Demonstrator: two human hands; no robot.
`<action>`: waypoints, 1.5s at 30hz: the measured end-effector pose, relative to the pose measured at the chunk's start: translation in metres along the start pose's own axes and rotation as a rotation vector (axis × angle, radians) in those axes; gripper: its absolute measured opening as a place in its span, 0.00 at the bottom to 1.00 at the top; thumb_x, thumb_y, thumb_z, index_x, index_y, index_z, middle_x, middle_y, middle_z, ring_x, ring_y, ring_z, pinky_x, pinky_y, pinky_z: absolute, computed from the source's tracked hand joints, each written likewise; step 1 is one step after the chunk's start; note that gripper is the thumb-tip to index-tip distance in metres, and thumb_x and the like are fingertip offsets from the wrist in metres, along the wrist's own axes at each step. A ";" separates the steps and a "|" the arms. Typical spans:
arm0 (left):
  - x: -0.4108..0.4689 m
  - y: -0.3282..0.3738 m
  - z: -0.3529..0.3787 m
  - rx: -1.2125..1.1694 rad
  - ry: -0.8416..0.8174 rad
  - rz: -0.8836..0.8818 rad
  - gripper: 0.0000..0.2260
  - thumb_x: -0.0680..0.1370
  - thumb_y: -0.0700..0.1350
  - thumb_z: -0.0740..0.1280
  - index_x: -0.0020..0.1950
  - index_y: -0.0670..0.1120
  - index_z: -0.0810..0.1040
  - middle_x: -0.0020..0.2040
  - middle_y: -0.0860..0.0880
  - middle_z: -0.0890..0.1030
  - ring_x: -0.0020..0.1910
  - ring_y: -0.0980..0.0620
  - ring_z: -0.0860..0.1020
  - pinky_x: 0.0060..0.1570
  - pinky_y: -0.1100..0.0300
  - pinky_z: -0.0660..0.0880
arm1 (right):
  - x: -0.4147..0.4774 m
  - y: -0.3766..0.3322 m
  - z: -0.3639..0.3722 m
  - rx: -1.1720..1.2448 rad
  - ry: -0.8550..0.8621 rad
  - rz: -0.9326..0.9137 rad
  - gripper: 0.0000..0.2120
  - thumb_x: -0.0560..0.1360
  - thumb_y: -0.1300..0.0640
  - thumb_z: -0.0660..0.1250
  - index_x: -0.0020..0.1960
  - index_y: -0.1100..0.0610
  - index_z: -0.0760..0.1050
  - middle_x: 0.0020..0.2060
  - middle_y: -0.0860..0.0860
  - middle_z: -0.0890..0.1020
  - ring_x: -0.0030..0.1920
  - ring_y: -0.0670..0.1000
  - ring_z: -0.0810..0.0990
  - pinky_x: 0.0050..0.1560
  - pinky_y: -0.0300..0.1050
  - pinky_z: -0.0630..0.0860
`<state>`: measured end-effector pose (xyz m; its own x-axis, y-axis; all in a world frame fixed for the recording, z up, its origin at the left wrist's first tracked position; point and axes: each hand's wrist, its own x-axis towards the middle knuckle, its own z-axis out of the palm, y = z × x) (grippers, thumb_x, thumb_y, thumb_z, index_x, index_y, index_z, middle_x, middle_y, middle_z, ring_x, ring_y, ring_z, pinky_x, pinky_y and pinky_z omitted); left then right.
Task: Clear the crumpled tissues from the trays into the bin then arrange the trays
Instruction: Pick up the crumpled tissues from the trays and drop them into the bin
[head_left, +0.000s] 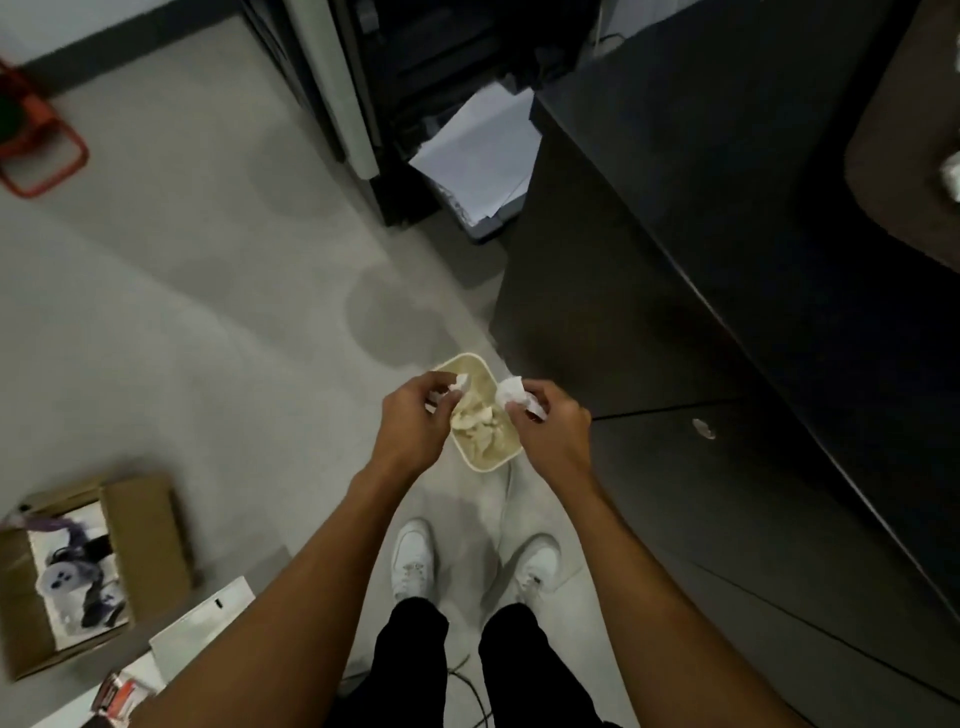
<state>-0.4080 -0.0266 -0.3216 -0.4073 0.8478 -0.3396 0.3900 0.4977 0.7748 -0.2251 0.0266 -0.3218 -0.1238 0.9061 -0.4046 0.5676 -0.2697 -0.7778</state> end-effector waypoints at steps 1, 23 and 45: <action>0.005 -0.011 0.008 0.012 -0.009 -0.002 0.08 0.80 0.50 0.71 0.56 0.49 0.84 0.45 0.52 0.84 0.43 0.55 0.80 0.45 0.60 0.78 | 0.008 0.010 0.008 -0.011 -0.002 0.010 0.14 0.77 0.56 0.74 0.62 0.51 0.80 0.57 0.49 0.84 0.57 0.51 0.81 0.51 0.36 0.81; 0.106 -0.183 0.091 0.102 -0.026 -0.095 0.10 0.80 0.49 0.70 0.59 0.47 0.83 0.48 0.51 0.84 0.41 0.62 0.78 0.40 0.77 0.68 | 0.133 0.182 0.136 -0.582 -0.072 0.066 0.28 0.77 0.54 0.70 0.75 0.55 0.68 0.72 0.53 0.73 0.71 0.56 0.69 0.71 0.53 0.69; 0.109 -0.163 0.115 0.460 -0.312 -0.040 0.19 0.80 0.46 0.67 0.70 0.47 0.76 0.64 0.45 0.81 0.63 0.42 0.77 0.61 0.47 0.76 | 0.121 0.160 0.093 -0.430 -0.207 0.130 0.17 0.78 0.60 0.67 0.66 0.54 0.78 0.66 0.53 0.78 0.65 0.55 0.77 0.61 0.45 0.77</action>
<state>-0.4213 0.0052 -0.5461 -0.1930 0.8057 -0.5600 0.7278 0.5003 0.4690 -0.2250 0.0630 -0.5401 -0.1640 0.7784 -0.6060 0.8683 -0.1777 -0.4632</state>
